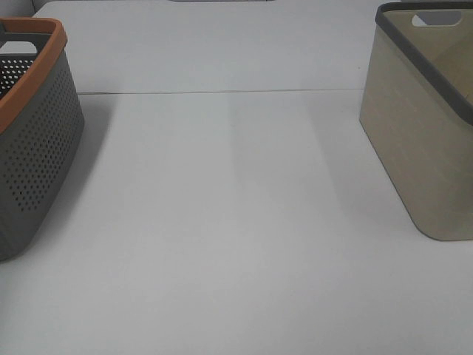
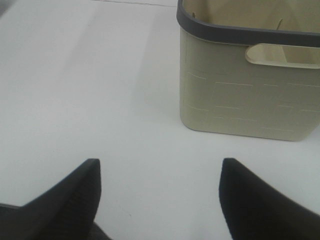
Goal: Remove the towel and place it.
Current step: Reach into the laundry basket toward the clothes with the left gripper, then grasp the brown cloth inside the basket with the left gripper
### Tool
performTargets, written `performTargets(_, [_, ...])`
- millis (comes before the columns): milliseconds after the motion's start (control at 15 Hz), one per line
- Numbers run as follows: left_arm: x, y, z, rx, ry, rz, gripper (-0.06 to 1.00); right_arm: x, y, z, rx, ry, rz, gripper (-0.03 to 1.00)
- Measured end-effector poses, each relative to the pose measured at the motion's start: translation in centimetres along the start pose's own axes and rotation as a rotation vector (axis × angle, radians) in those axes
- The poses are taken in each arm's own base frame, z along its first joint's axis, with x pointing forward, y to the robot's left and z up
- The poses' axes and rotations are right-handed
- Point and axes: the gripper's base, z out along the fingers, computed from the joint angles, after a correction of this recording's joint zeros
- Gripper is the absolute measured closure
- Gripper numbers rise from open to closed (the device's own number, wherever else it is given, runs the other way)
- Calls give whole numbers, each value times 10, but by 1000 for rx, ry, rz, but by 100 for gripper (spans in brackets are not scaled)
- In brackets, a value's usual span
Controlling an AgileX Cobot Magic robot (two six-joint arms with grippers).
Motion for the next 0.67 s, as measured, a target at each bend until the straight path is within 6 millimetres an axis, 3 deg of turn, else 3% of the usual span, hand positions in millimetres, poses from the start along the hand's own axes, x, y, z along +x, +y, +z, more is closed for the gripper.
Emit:
performTargets(533, [-17, -15, 62, 188, 83, -172, 25, 0, 0, 0, 0, 0, 0, 32])
performTargets(667, [-17, -14, 69, 187, 94, -178, 25, 0, 0, 0, 0, 0, 0, 32])
